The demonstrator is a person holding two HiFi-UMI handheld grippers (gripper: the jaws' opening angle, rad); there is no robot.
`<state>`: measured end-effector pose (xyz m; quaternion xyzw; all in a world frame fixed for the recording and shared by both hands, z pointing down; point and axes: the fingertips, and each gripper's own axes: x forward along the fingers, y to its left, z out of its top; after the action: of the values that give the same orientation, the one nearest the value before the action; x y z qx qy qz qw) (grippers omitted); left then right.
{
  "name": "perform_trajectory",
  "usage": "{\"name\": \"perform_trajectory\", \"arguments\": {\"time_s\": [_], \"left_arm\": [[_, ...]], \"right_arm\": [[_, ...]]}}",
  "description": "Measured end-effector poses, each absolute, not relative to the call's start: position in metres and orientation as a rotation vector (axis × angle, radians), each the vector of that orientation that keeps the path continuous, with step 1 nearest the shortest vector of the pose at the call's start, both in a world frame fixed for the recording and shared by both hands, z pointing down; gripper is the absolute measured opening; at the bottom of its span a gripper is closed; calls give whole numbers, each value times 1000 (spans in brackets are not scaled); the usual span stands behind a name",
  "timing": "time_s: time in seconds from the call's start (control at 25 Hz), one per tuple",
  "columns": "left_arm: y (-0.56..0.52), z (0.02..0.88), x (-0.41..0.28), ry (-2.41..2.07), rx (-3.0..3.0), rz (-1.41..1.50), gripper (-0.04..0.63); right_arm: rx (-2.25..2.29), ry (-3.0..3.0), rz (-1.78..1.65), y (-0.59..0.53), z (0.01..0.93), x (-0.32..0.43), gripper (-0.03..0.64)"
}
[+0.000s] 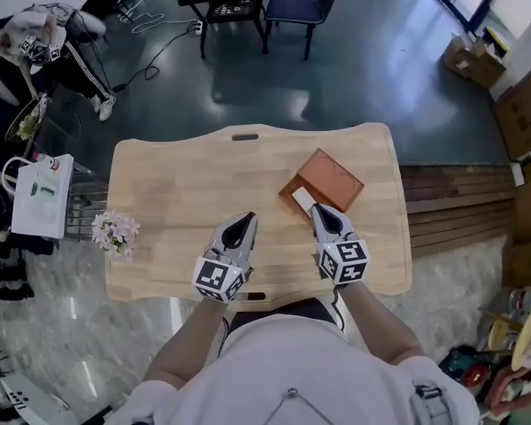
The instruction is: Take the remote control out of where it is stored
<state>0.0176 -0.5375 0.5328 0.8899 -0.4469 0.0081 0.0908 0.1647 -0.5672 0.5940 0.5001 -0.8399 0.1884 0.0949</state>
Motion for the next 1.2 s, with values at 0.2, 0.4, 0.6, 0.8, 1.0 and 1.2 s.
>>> {"name": "perform_trajectory", "arguments": {"time_s": [0.2,0.4,0.6,0.8,1.0,1.2], "left_arm": [[-552,560,13,-1302,2604,44,2],[-558,593,5,-1289,2543,89,2],[-561,618,-1,-1296,2482,120,2],[-560,642,-13,-1310,2424,155,2],[-564,657,-29,-1339,2380,164,2],[-567,665,-42,-1364,2346,172,2]], "right_arm": [[1377,-2372,579,-602,656,165,48],[1250,-2229,619,-629,738,165,118],[1160,-2068,626,-650,814,175,176],[1084,-1910,678,-659,877,185,244],[975,-1781,670,-658,924,187,289],[903,-1710,690,-657,941,186,318]]}}
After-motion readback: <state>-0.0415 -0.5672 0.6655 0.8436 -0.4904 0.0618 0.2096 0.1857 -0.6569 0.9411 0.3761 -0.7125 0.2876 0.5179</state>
